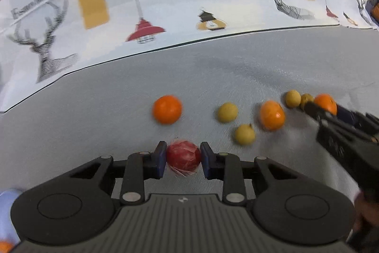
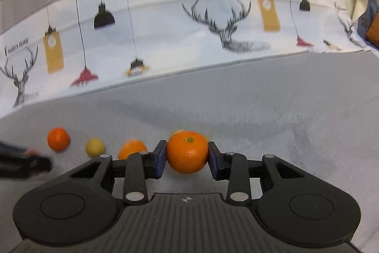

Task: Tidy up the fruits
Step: 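Grasp a wrapped red plum with the left gripper while the right gripper grasps an orange, then carry the red plum and orange to the blue plate and release both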

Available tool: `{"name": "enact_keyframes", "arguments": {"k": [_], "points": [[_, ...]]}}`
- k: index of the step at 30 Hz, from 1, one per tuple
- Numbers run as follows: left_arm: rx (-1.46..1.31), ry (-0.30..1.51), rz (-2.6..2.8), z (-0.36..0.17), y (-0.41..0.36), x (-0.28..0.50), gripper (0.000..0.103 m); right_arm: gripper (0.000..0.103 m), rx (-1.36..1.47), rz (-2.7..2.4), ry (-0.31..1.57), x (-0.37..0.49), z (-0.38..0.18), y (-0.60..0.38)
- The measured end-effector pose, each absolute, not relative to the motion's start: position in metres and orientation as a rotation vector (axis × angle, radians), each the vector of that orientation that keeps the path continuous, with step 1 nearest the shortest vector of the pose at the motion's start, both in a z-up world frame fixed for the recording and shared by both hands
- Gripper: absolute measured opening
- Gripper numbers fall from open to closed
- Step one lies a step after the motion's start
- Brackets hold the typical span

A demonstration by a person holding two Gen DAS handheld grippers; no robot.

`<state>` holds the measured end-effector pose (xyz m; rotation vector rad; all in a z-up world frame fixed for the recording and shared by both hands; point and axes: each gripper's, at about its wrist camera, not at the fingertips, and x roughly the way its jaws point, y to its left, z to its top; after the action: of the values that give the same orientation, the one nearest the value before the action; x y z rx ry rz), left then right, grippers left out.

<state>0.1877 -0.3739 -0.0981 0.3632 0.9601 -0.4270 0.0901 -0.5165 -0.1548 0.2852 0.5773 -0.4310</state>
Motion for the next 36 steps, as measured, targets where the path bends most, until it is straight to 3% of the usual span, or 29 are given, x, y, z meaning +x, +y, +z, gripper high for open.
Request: {"name": "enact_keyframes", "arguments": {"k": [8,15,24,36], "points": [[0.326,0.918,-0.342,-0.022,-0.277,0.128,0.034,0.038,0.238,-0.388,0.458,0.057,-0.103,-0.459],[0.28,0.911,-0.253,0.023,-0.171,0.067,0.034,0.038,0.25,-0.242,0.352,-0.026,-0.033,-0.377],[0.215,0.932,-0.208,0.041,-0.066,-0.015,0.034,0.038,0.335,0.024,0.5,-0.106,-0.005,-0.272],[0.128,0.883,-0.173,0.046,-0.002,-0.079,0.034,0.038,0.159,0.2,0.553,-0.159,0.013,-0.169]]}}
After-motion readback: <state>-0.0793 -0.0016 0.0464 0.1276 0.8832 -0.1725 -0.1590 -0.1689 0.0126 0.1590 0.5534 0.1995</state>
